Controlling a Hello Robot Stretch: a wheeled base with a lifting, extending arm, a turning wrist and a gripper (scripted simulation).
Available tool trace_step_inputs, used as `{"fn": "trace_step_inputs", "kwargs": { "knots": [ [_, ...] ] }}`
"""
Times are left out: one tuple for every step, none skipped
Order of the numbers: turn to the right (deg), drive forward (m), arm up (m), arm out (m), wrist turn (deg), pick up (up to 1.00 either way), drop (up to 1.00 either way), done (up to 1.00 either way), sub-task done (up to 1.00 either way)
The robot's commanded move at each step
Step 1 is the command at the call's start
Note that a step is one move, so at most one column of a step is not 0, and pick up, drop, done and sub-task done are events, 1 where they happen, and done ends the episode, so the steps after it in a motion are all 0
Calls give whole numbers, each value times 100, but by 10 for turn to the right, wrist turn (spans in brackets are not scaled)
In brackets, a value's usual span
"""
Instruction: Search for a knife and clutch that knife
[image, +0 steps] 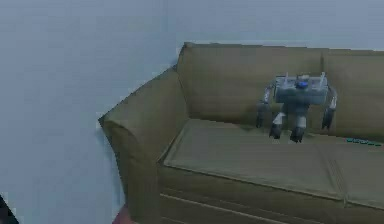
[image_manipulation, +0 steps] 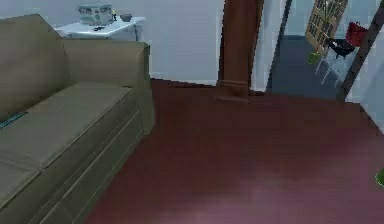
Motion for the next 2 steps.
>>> {"fn": "trace_step_inputs", "kwargs": {
  "knots": [
    [450, 0, 0, 0, 0, 0, 0, 0, 0],
    [450, 0, 0, 0, 0, 0, 0, 0, 0]
  ]
}}
